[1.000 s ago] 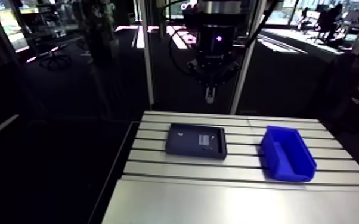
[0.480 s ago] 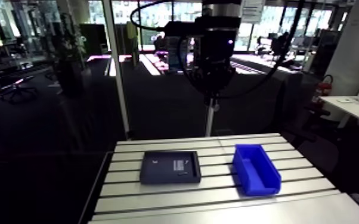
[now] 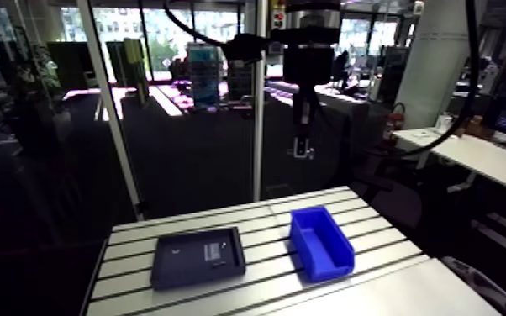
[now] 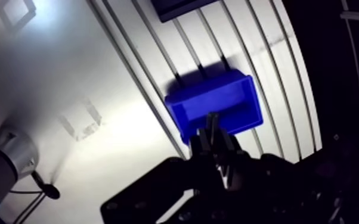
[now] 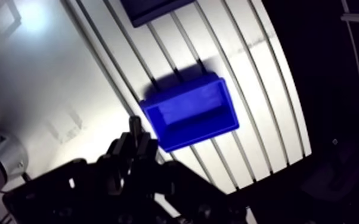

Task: Pick up the M10 bolt from the tray and put it into the blue bin.

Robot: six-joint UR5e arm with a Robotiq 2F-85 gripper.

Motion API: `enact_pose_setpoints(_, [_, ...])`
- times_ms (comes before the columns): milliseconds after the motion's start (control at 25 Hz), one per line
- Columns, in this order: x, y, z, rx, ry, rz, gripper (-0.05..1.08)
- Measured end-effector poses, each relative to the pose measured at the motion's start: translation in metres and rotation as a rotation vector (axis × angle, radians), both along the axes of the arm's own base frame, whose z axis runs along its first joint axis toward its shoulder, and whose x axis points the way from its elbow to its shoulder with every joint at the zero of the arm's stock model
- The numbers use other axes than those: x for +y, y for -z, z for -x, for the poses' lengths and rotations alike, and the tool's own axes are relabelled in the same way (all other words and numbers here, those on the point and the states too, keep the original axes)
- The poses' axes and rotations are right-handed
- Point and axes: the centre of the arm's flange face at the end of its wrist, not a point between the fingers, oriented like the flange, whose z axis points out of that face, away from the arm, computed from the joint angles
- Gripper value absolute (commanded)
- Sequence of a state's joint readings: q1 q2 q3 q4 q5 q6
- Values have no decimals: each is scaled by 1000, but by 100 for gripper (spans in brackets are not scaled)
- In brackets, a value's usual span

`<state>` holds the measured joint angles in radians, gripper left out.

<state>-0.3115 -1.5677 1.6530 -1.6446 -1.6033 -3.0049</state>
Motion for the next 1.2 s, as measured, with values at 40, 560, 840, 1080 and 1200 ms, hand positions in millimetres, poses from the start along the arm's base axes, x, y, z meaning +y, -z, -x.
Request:
enact_pose_setpoints(40, [3,3,1,-8,-49,1,105])
enact_pose_setpoints(560, [36,43,19,-65,-352,9,105])
enact_pose_setpoints(840, [54,71,16,-48,-352,3,105])
enact_pose_setpoints(1080, [67,97,16,-51,-357,6,105])
enact_pose_setpoints(1200, [73,109,17,-47,-356,3,105])
